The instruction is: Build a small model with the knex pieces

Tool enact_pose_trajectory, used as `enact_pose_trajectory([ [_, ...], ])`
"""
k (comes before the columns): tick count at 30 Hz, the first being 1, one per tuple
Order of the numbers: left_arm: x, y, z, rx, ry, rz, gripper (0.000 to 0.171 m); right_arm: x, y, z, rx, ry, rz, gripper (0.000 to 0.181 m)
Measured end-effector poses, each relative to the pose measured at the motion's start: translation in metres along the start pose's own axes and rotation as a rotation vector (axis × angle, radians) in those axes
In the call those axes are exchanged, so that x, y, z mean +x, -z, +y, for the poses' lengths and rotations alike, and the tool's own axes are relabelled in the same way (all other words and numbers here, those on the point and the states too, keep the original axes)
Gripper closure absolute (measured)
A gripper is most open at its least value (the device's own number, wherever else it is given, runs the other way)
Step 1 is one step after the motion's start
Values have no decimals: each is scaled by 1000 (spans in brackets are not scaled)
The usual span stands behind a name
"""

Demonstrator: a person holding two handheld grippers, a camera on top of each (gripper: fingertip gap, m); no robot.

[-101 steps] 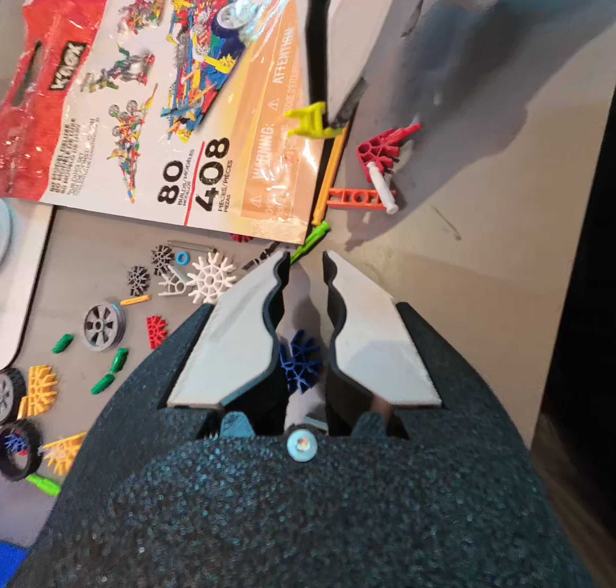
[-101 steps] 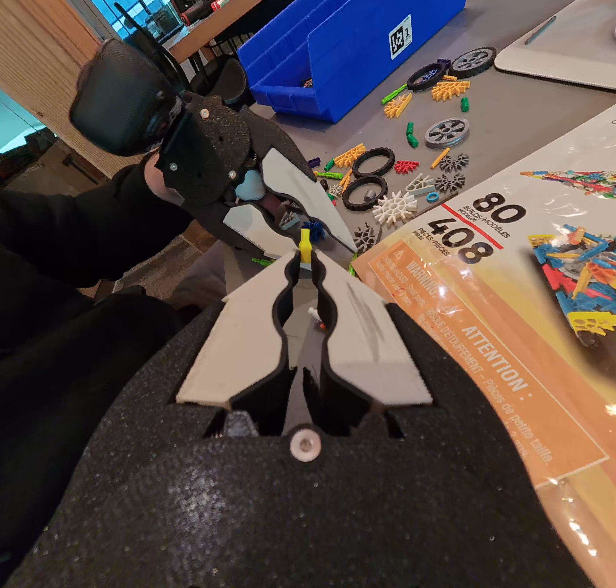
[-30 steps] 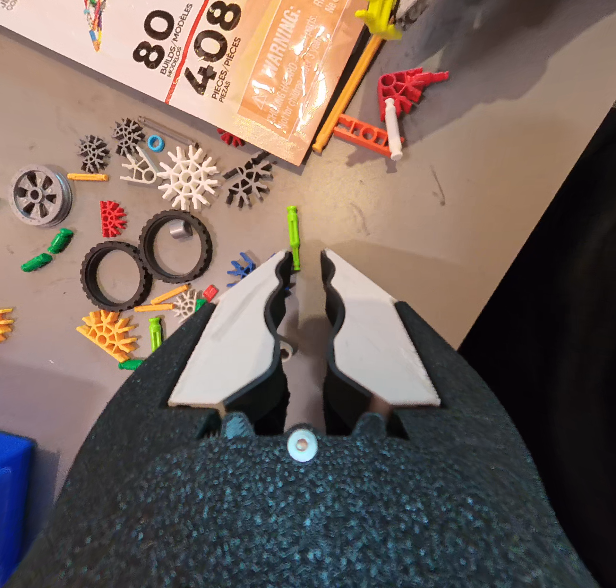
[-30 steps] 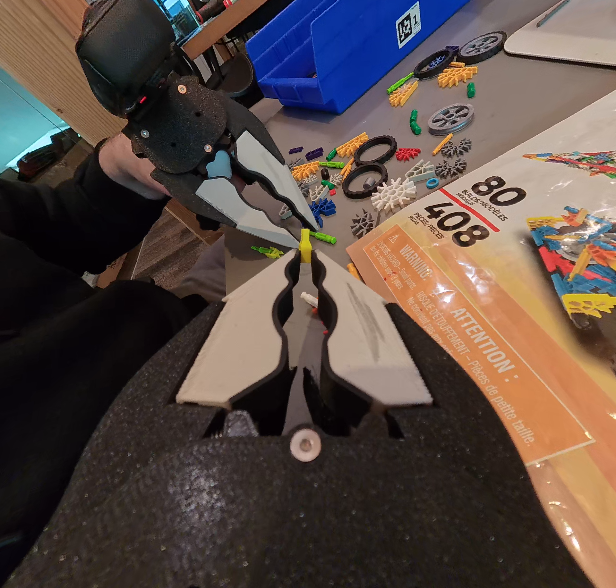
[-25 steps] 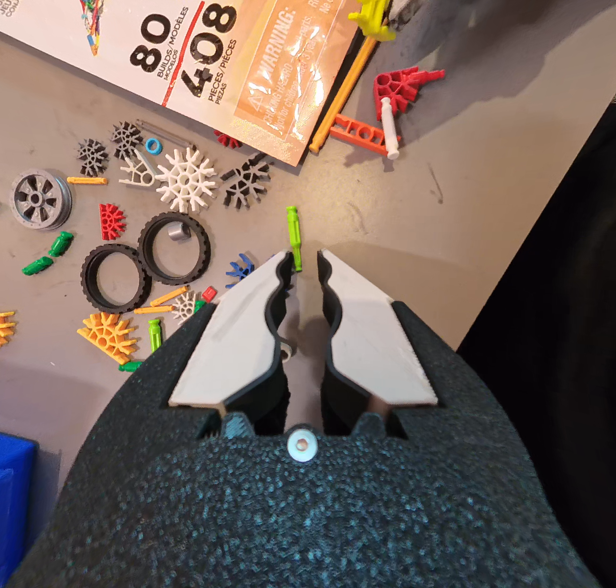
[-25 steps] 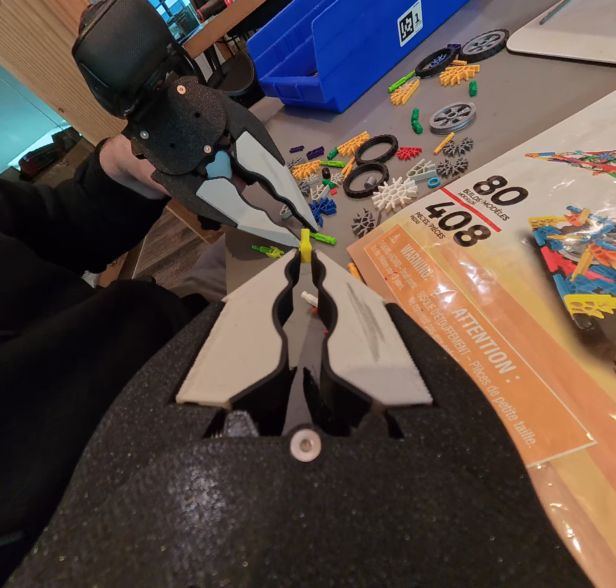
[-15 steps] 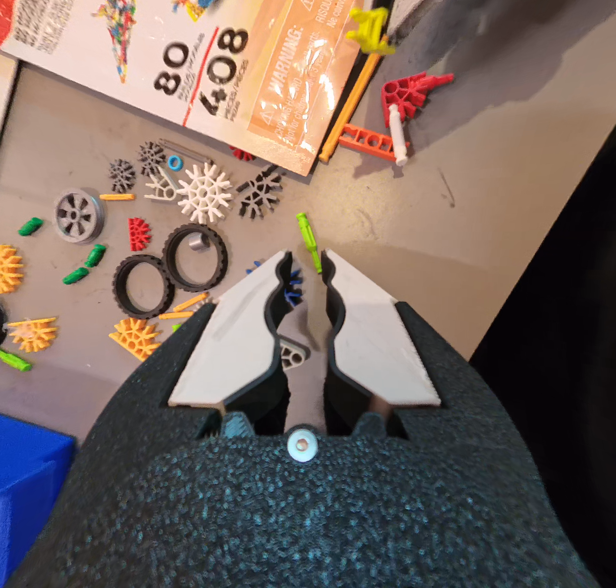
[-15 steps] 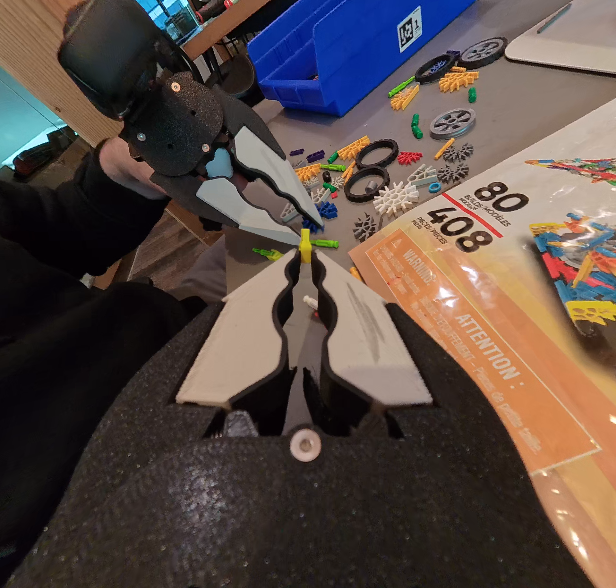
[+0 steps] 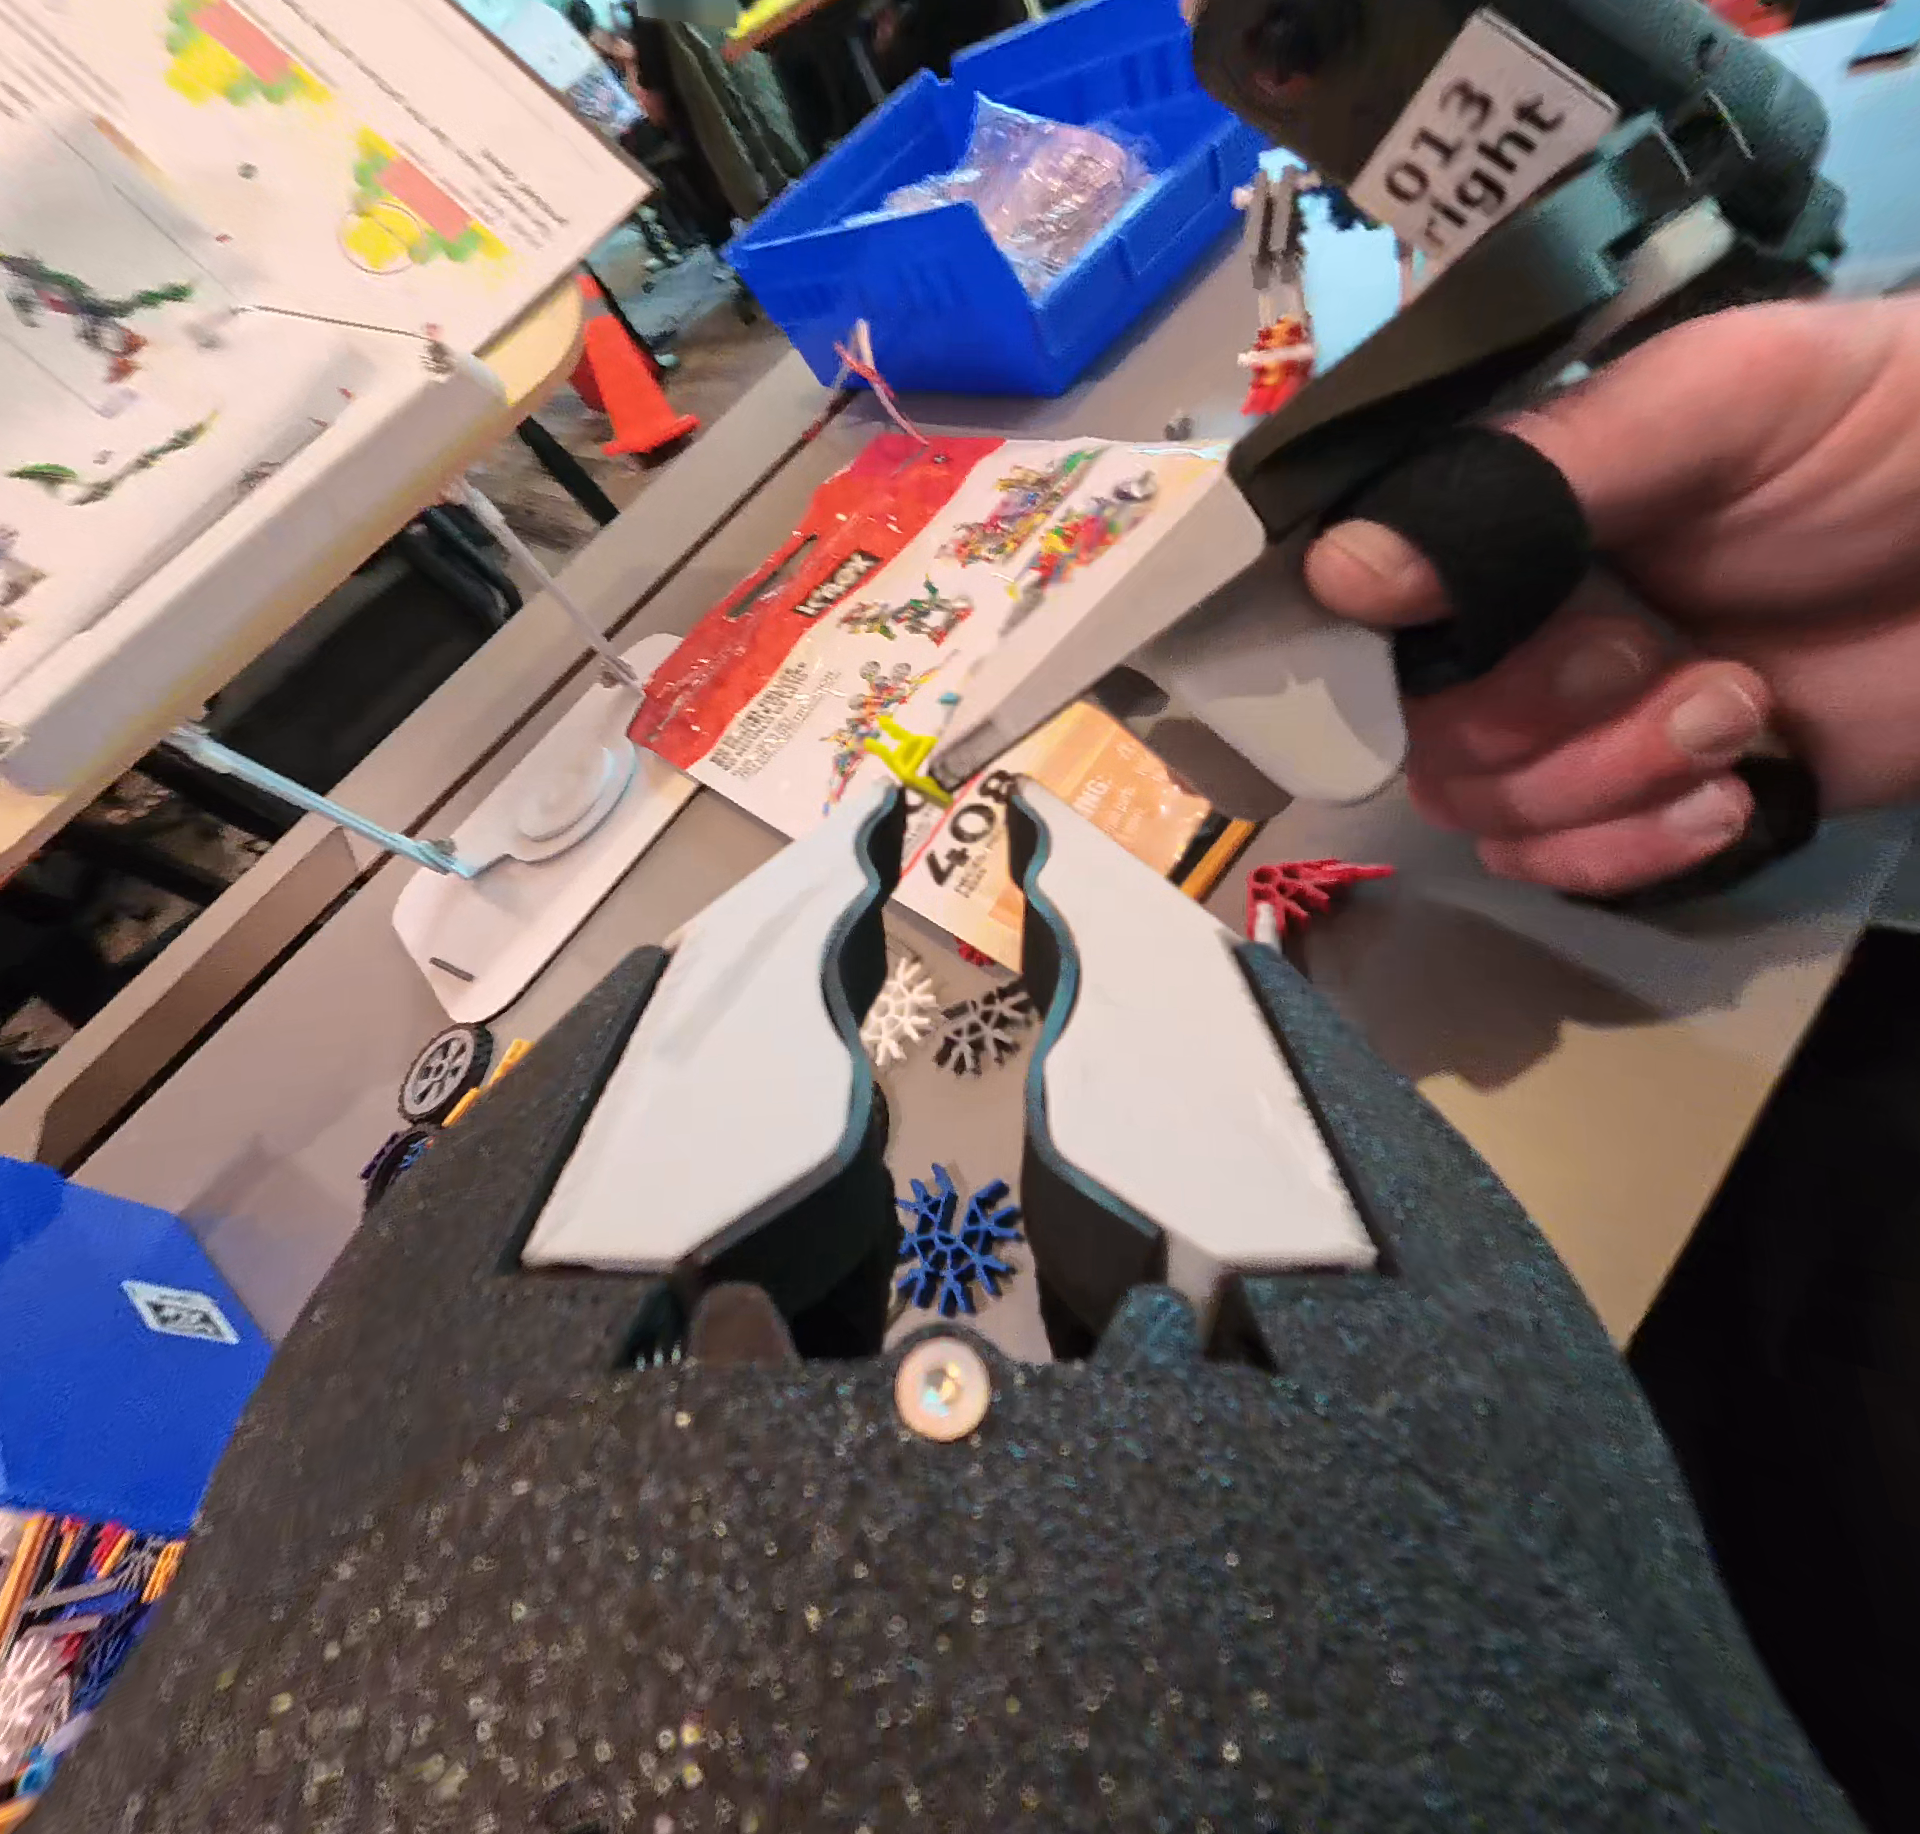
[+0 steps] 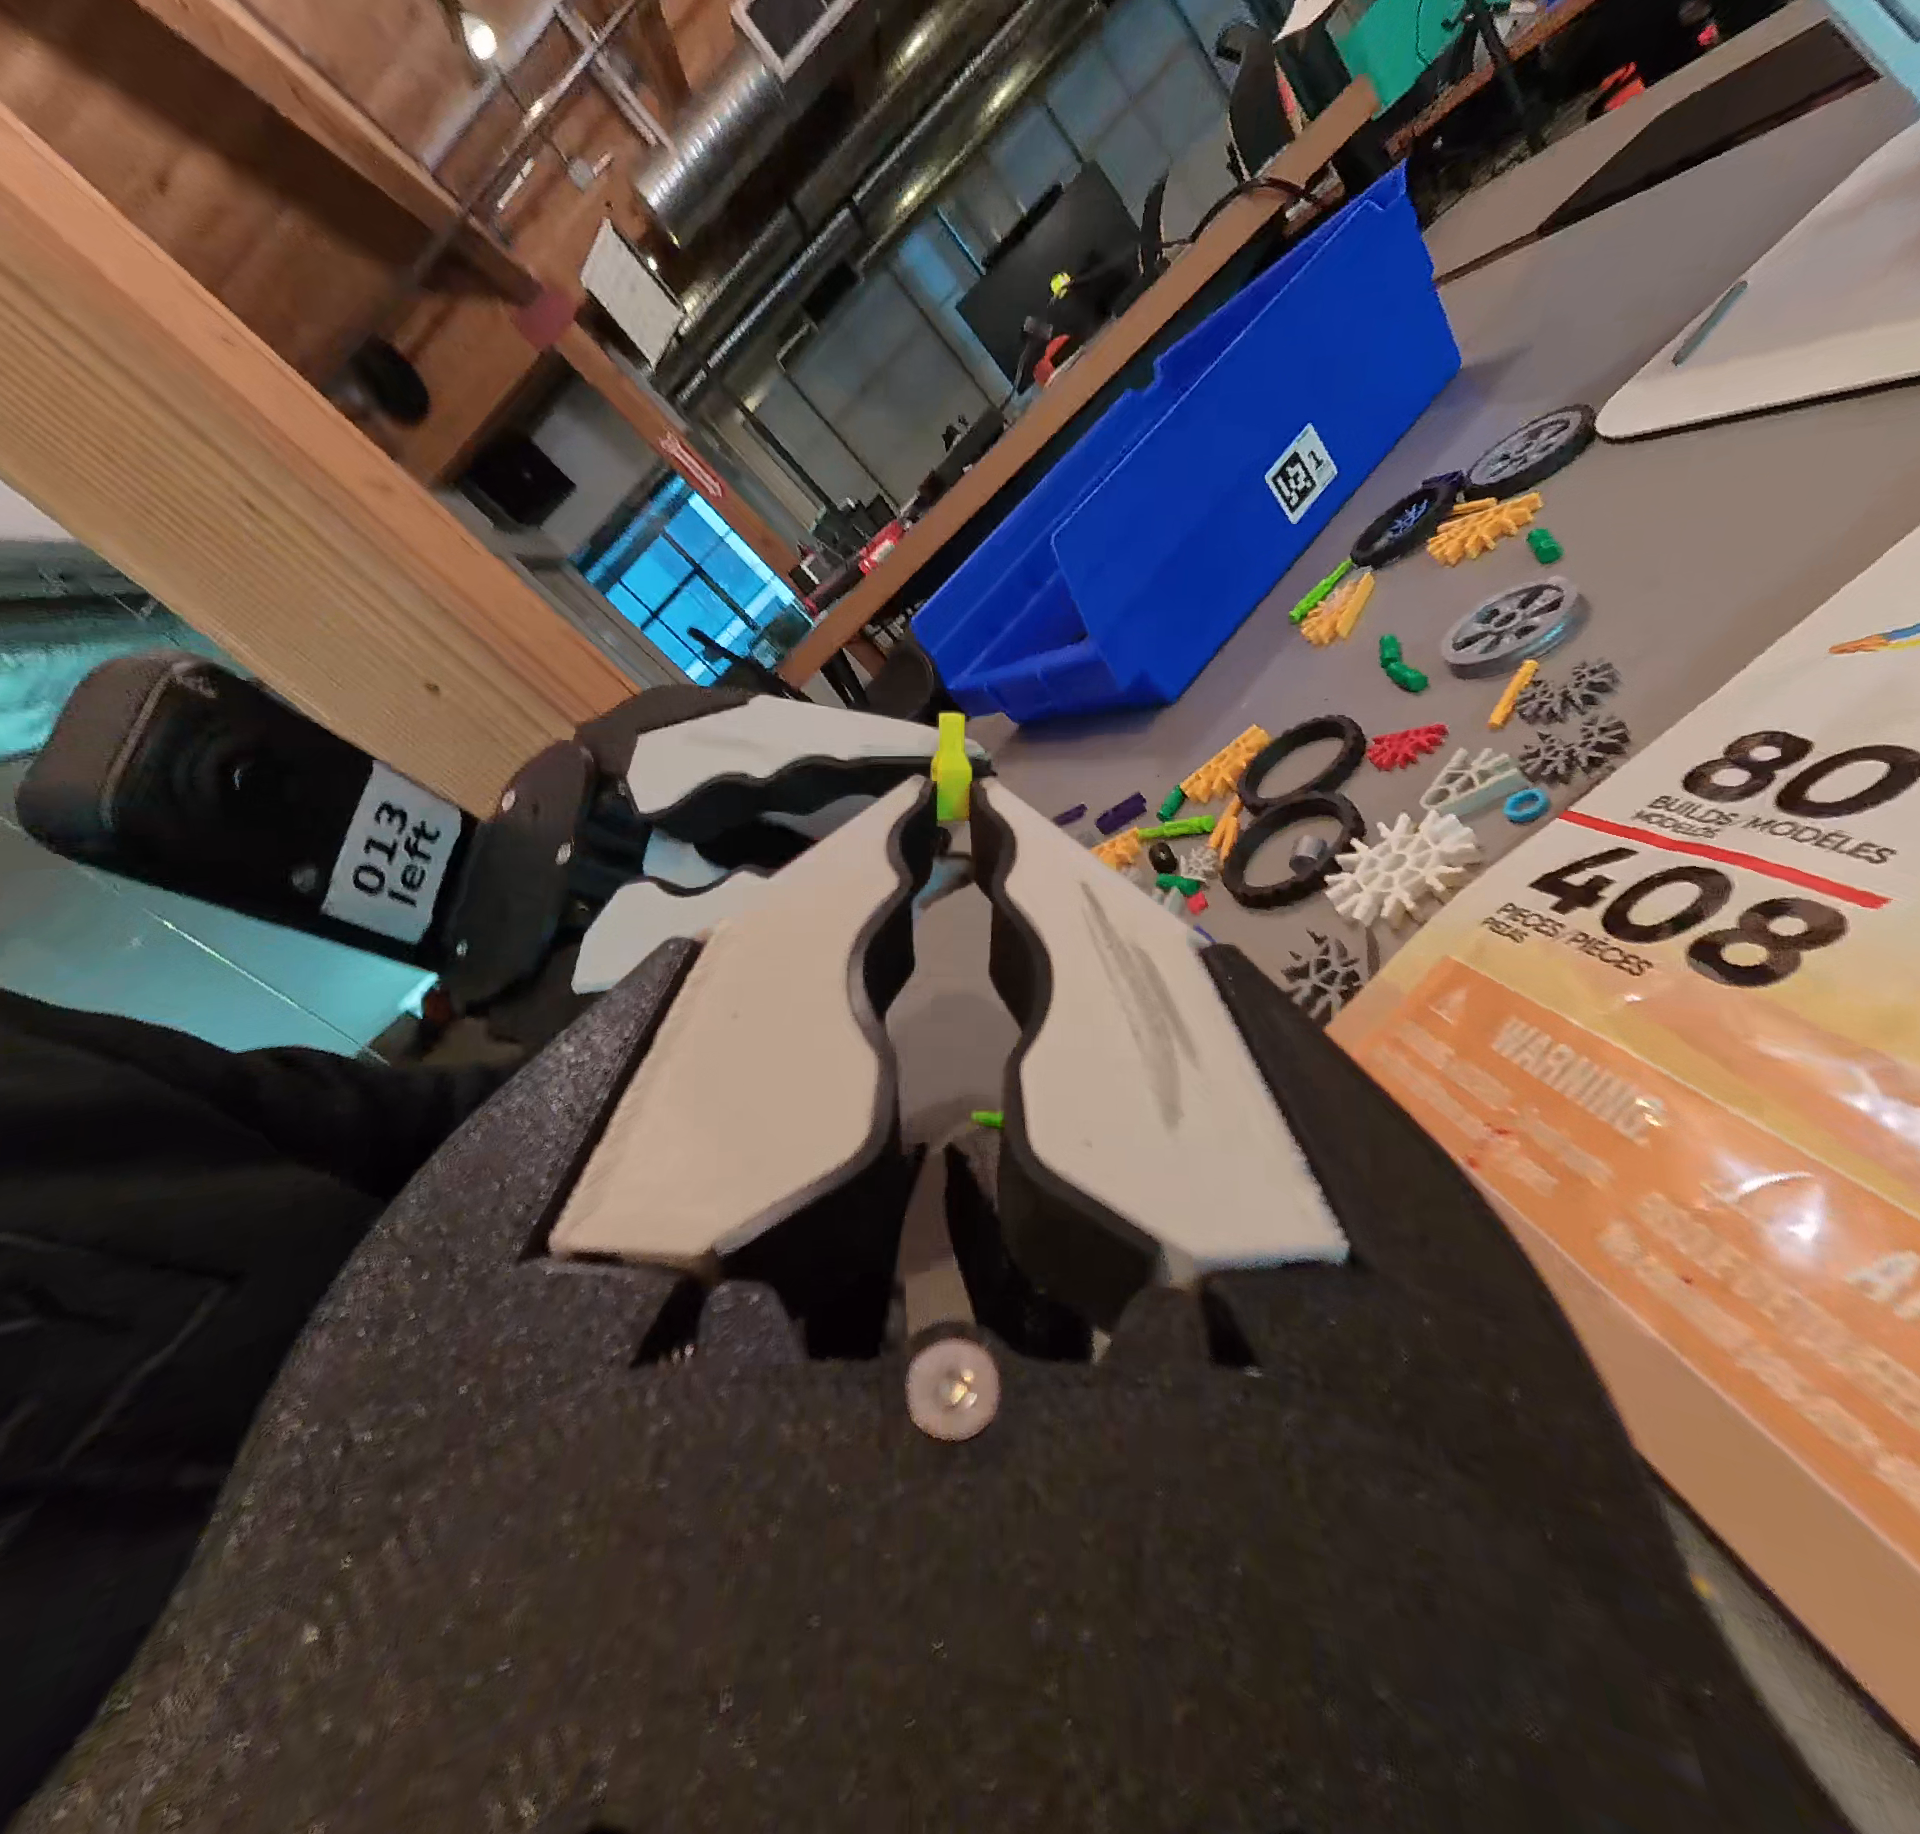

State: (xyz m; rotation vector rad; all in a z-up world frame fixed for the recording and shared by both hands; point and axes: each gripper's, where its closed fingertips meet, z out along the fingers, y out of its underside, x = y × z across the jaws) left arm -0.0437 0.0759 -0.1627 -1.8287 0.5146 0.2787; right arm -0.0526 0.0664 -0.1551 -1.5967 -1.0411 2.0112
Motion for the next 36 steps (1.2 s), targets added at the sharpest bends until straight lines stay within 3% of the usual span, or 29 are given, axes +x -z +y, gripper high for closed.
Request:
enact_pose_trajectory([
  [8,-5,3,0,38,-90,-89,158,-3,-5,3,2,-17,-15,177],
  [17,9,2,15,-3,-367,10,164,4,-5,26,-225,92,26,176],
  [23,9,3,20,-15,-370,38,164,6,-6,29,-301,102,17,176],
  [31,0,4,24,-24,-377,29,165,8,1,22,-301,73,-6,174],
  [36,-3,1,28,-50,-327,86,165,16,6,26,-359,266,69,169],
])
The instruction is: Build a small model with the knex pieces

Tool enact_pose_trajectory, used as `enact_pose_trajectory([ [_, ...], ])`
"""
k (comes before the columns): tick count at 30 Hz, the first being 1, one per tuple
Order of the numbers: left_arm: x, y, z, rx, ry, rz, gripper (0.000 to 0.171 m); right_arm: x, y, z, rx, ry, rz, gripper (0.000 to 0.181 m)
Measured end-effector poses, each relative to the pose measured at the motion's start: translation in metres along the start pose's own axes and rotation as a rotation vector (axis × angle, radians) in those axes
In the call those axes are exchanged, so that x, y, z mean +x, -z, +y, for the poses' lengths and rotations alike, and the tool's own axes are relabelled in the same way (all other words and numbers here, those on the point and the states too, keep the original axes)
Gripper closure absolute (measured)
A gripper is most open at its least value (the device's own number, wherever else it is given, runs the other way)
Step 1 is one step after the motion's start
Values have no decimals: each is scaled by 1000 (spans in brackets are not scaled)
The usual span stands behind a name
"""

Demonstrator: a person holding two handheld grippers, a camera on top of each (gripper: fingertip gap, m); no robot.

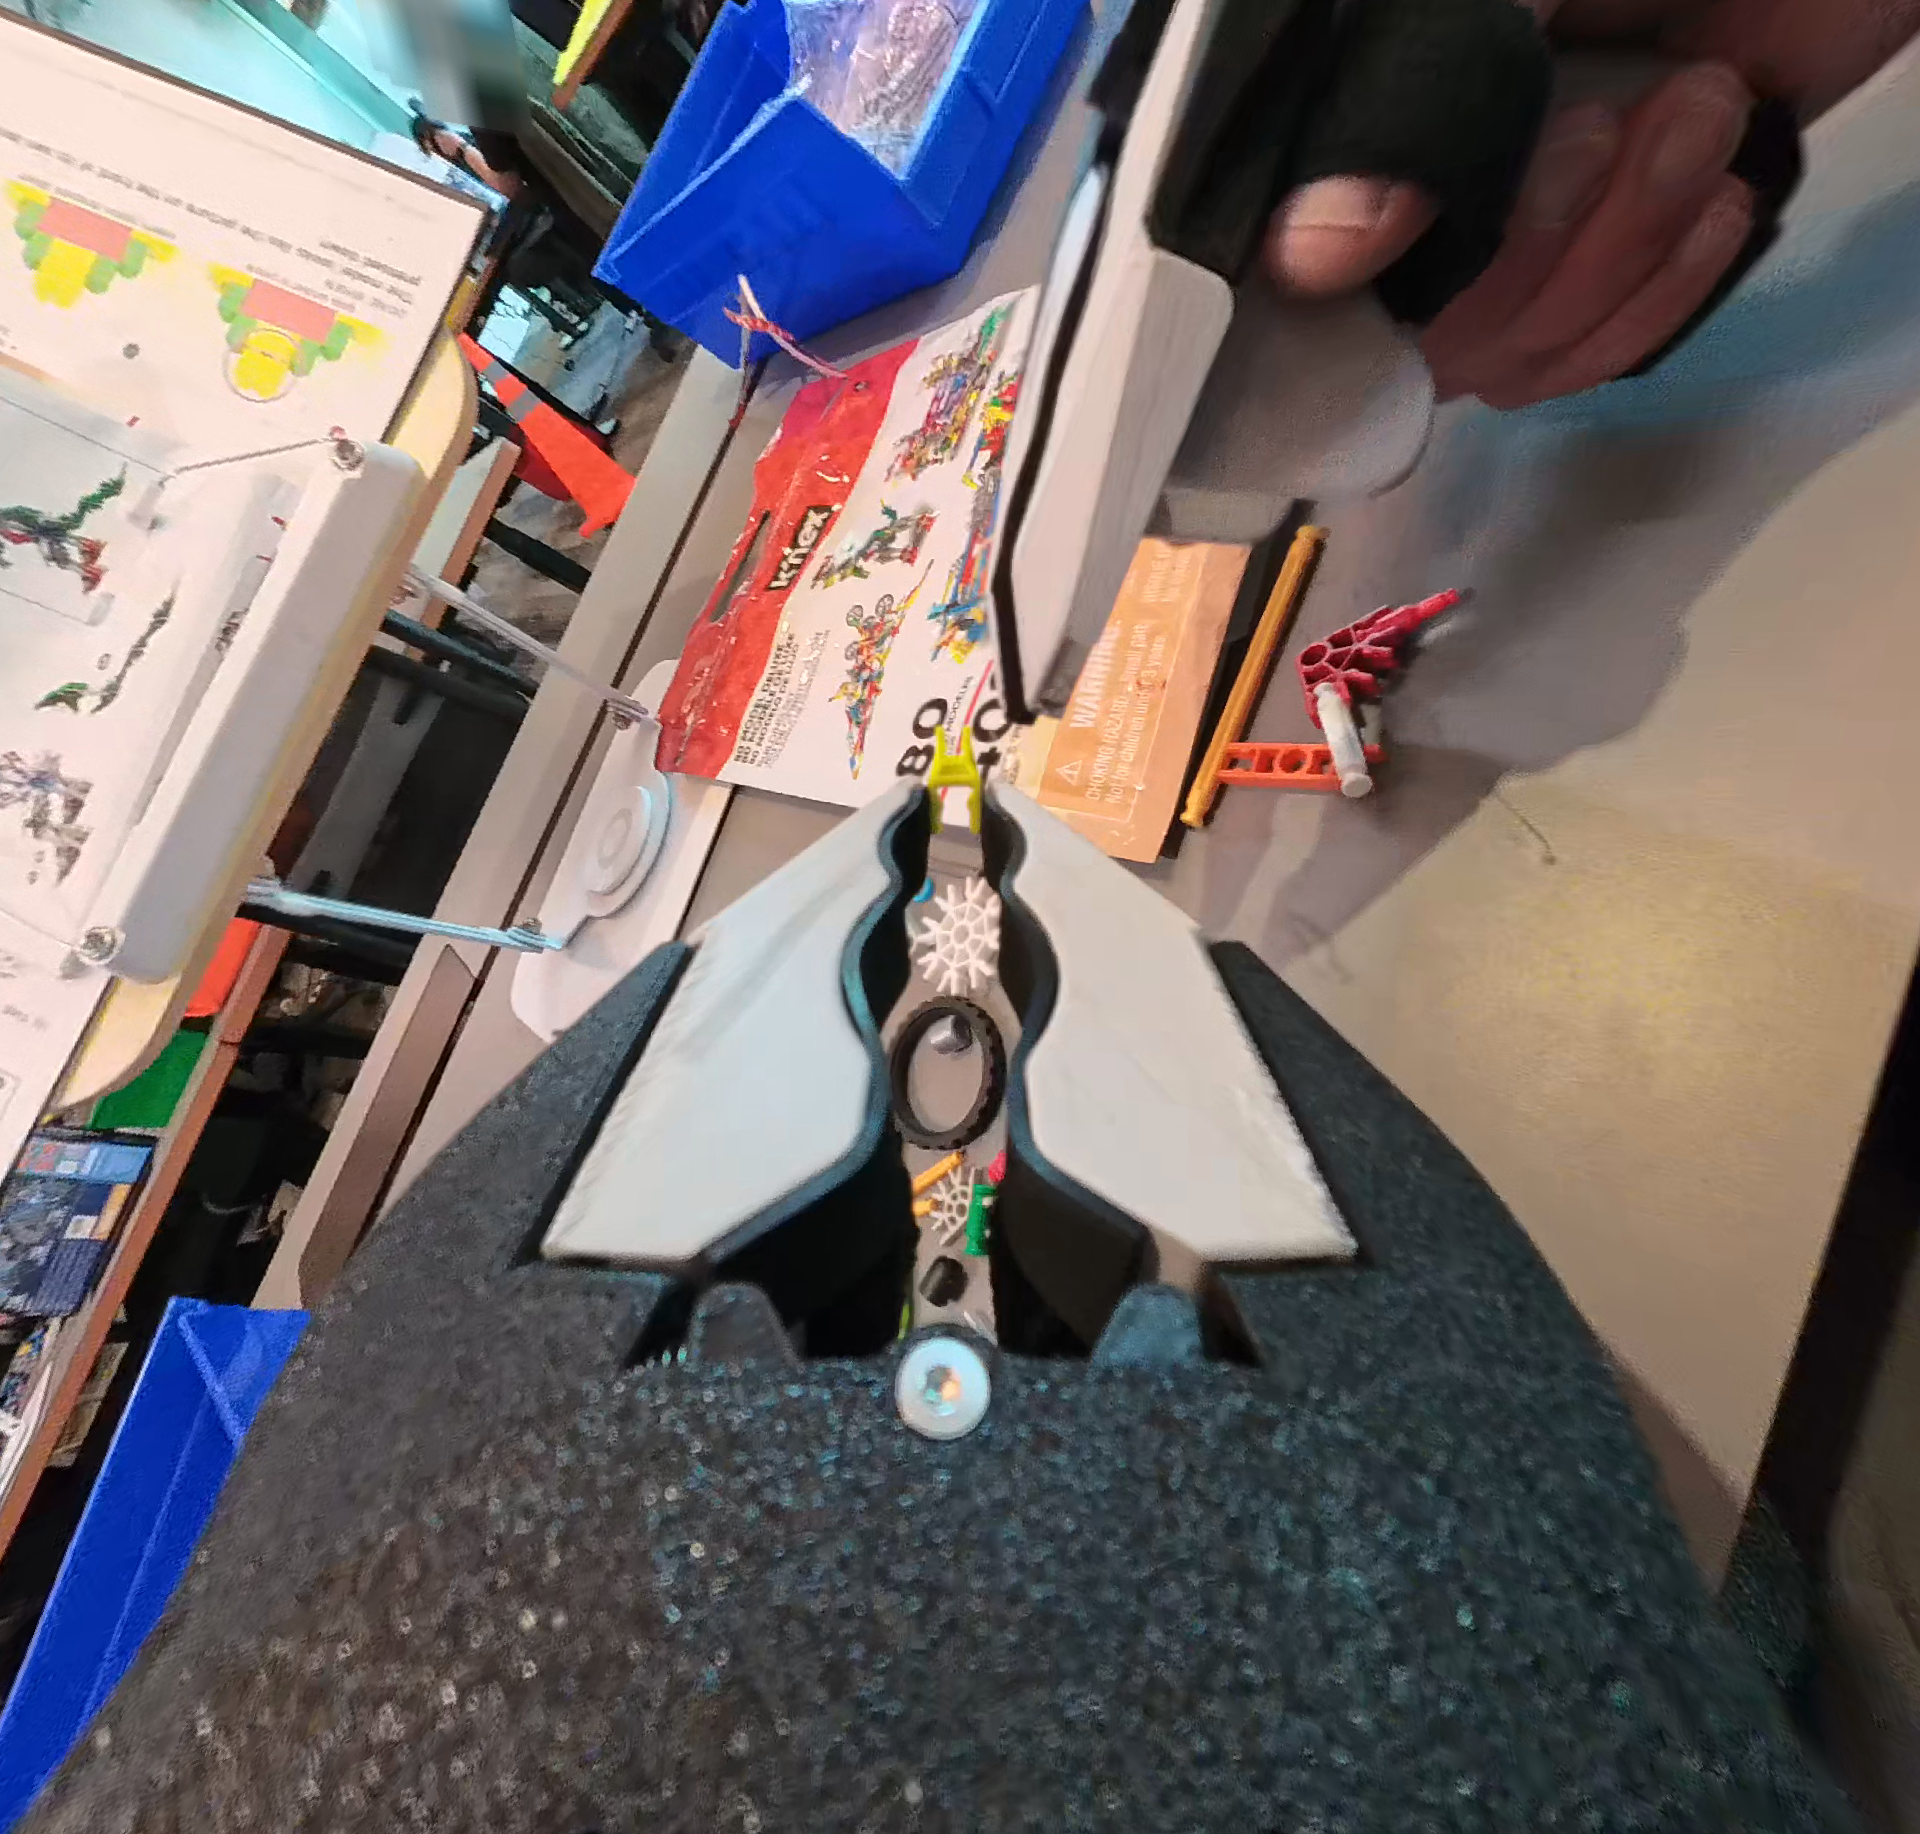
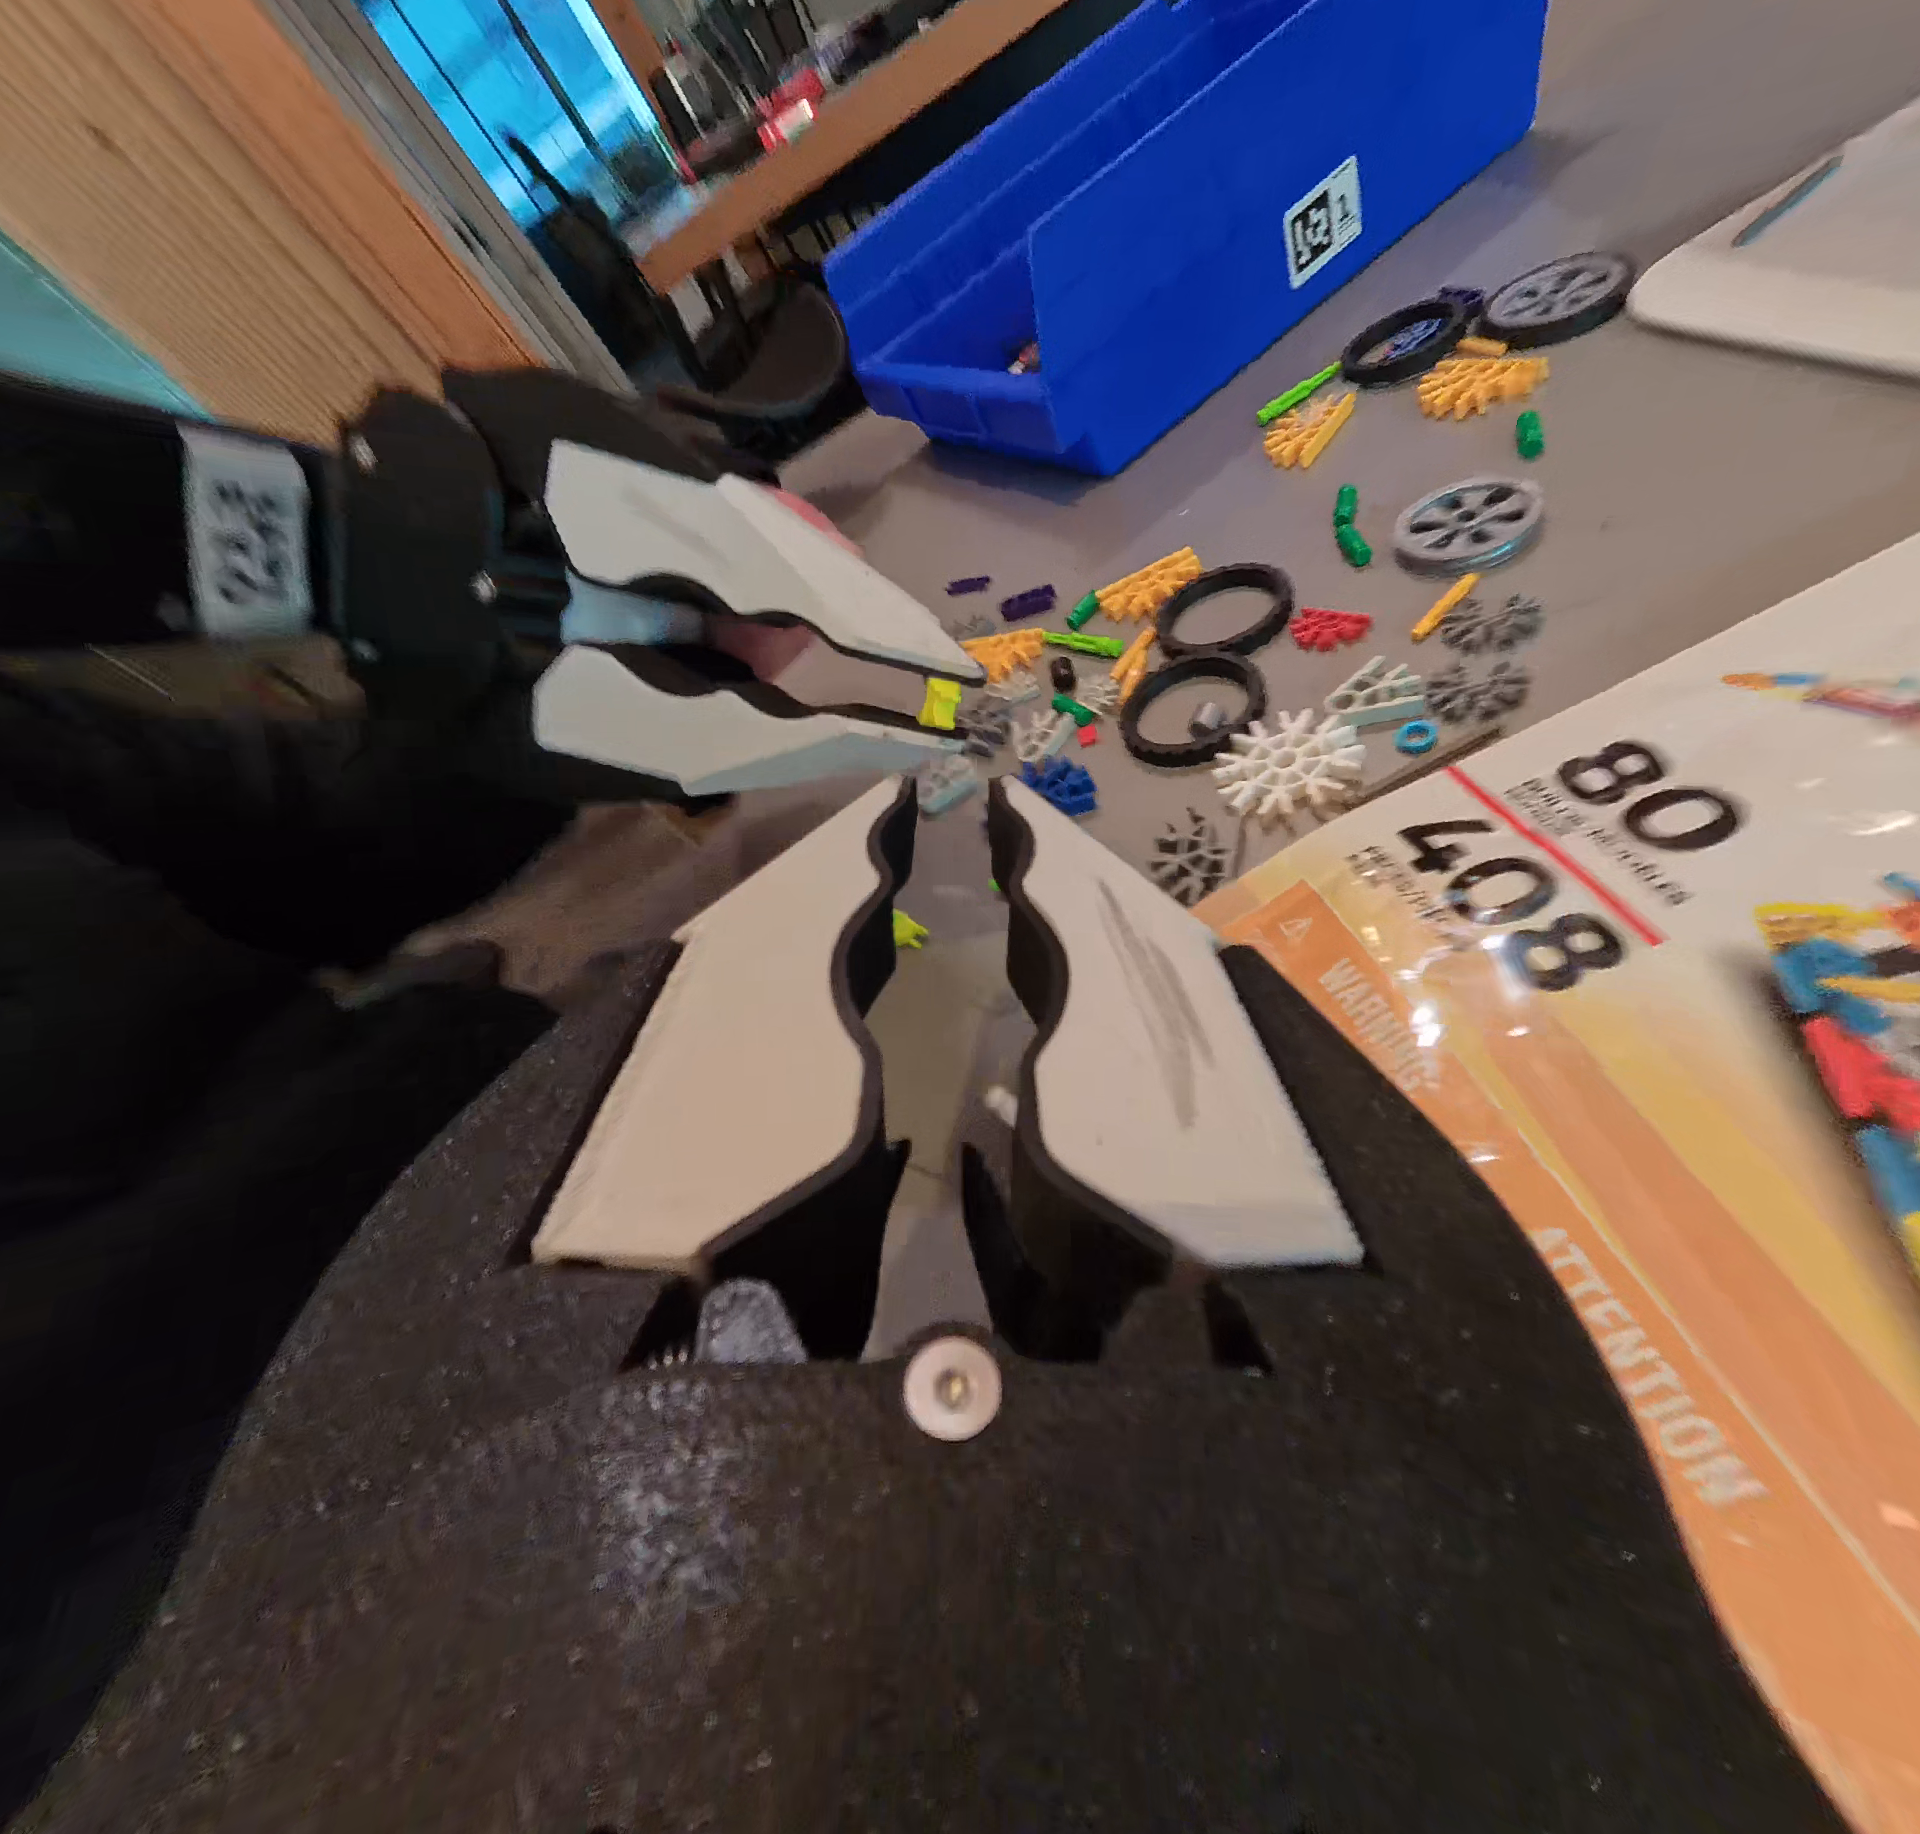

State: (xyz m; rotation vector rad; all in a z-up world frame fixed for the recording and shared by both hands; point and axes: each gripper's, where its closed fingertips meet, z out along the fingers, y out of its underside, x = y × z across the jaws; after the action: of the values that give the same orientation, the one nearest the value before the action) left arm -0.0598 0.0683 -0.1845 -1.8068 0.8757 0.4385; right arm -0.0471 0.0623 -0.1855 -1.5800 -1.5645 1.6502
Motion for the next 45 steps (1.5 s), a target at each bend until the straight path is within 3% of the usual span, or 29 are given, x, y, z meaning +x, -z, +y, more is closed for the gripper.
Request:
enact_pose_trajectory([
  [8,10,-5,0,-22,25,84,165,1,1,12,-202,549,145,167],
  [15,14,-8,3,-41,71,124,165,10,1,24,-342,831,190,170],
  [37,28,-12,28,-147,106,218,164,23,-22,25,-439,1016,158,175],
  [45,27,-9,40,-198,166,226,160,26,-24,30,-501,958,61,177],
])
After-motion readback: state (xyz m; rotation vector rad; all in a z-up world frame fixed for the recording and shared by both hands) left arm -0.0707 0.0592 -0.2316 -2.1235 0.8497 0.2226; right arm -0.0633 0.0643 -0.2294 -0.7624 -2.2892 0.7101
